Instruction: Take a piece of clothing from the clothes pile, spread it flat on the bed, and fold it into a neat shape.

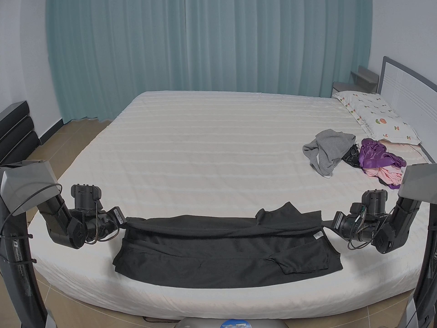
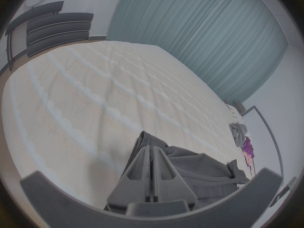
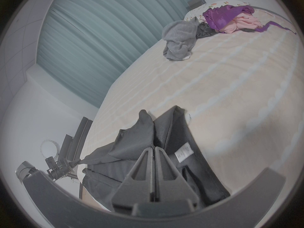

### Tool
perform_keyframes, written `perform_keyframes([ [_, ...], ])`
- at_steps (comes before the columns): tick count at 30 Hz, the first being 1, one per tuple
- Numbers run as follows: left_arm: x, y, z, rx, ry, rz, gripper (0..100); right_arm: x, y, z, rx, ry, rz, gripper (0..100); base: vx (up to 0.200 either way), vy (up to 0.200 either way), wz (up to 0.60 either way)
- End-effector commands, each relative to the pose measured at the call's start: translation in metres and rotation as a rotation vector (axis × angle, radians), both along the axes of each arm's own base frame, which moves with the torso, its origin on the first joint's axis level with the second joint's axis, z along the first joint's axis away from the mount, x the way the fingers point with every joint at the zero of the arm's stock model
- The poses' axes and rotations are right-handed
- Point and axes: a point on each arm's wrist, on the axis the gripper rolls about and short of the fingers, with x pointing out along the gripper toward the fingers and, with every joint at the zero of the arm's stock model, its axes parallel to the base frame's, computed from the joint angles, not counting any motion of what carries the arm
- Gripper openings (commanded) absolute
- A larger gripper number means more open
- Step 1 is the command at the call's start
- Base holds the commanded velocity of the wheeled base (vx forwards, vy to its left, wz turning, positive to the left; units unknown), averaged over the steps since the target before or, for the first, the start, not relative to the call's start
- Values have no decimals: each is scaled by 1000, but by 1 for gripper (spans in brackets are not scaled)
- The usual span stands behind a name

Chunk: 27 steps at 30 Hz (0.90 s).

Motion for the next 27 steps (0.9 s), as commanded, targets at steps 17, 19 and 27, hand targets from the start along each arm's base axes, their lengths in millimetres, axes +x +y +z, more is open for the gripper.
perform_keyframes([
  [17,-28,1,-9,14,15,-15,0,-36,-9,-10,-1,38,6,0,0,0,0],
  [19,-29,1,-11,15,24,-17,0,-38,-8,-12,-3,49,11,0,0,0,0],
  [27,-35,-1,-15,19,49,-26,0,-48,-7,-26,-84,77,80,0,0,0,0],
])
